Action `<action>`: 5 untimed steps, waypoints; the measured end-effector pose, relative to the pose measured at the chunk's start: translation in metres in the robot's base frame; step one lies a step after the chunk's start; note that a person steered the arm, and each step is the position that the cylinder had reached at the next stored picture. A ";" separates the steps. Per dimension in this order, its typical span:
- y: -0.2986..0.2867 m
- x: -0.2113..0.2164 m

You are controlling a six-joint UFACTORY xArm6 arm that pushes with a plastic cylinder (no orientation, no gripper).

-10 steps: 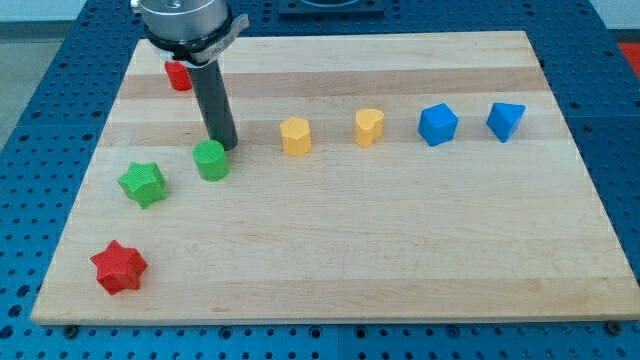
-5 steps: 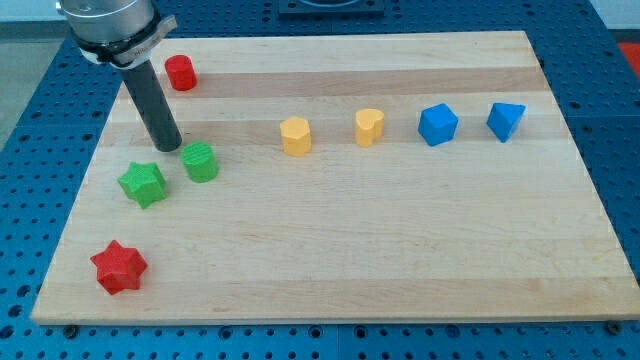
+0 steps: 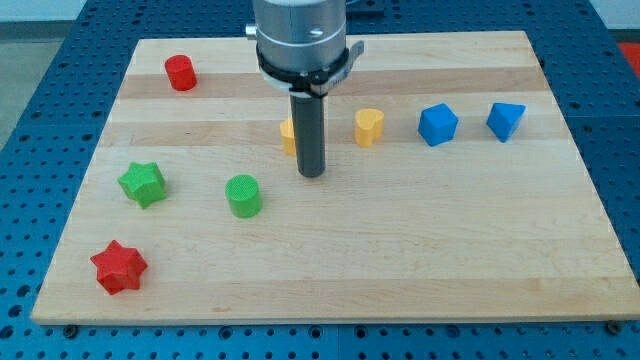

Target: Nudge the yellow heart and yellow hexagon down a bit

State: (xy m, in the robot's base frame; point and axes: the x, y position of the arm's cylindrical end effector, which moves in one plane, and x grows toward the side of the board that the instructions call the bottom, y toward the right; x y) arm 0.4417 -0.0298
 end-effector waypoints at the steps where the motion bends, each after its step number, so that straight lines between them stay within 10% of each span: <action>1: -0.001 0.000; 5: -0.098 0.023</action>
